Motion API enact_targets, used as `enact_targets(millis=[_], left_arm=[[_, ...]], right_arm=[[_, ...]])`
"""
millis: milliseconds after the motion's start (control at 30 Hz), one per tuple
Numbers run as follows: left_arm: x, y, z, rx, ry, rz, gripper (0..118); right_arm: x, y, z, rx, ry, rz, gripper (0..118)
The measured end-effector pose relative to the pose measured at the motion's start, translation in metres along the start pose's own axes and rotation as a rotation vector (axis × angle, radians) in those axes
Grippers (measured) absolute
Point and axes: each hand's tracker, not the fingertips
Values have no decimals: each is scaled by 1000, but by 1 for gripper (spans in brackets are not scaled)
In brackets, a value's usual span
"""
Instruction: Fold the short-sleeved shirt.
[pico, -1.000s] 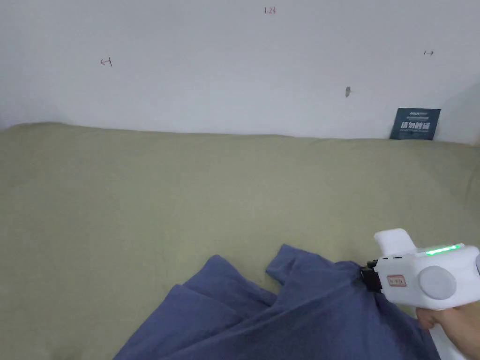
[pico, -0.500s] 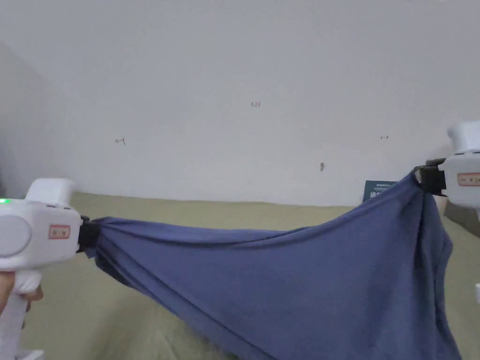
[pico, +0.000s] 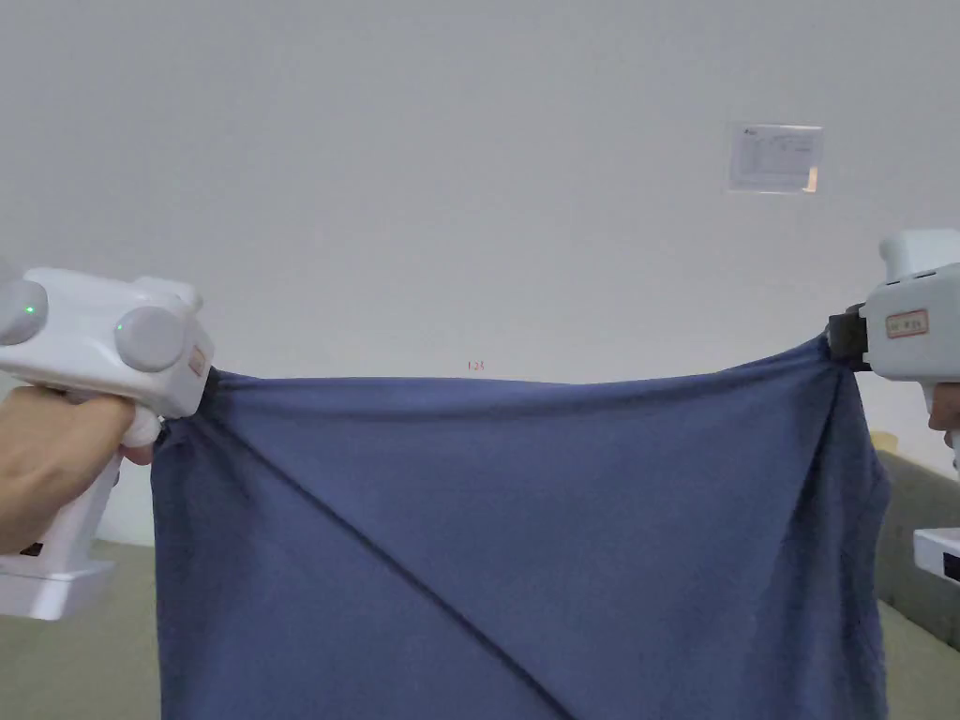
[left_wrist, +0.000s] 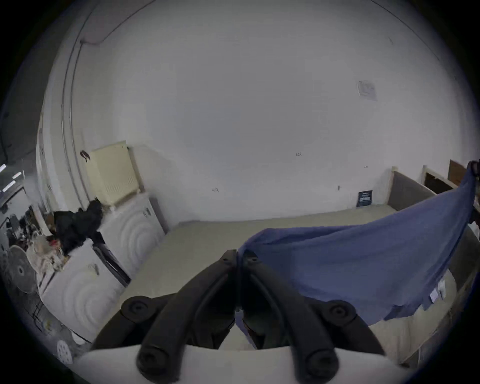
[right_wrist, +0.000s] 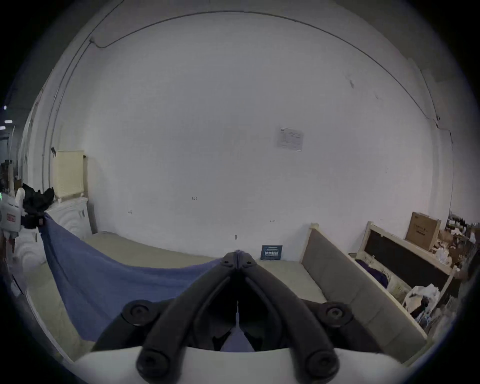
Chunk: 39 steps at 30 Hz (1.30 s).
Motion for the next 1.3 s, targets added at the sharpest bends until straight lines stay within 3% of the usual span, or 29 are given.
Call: enact_targets(millis=[467, 800, 1033, 1100, 1300], left_arm=[[18, 74, -92, 16, 61, 23, 4], [47, 83, -182, 8, 65, 45, 4], [65, 43, -231, -17, 106, -7, 4], [68, 12, -241, -33, 106, 4, 4], [77, -105, -255, -157, 15, -51, 4]], right_arm=[[-9, 49, -134, 24, -37, 4, 0], [-12, 51, -218, 26, -79, -3, 0], [-27, -2, -258, -28, -66, 48, 0], [-28, -33, -261, -80, -33, 30, 0], [-31, -157, -242, -235, 40, 86, 0]])
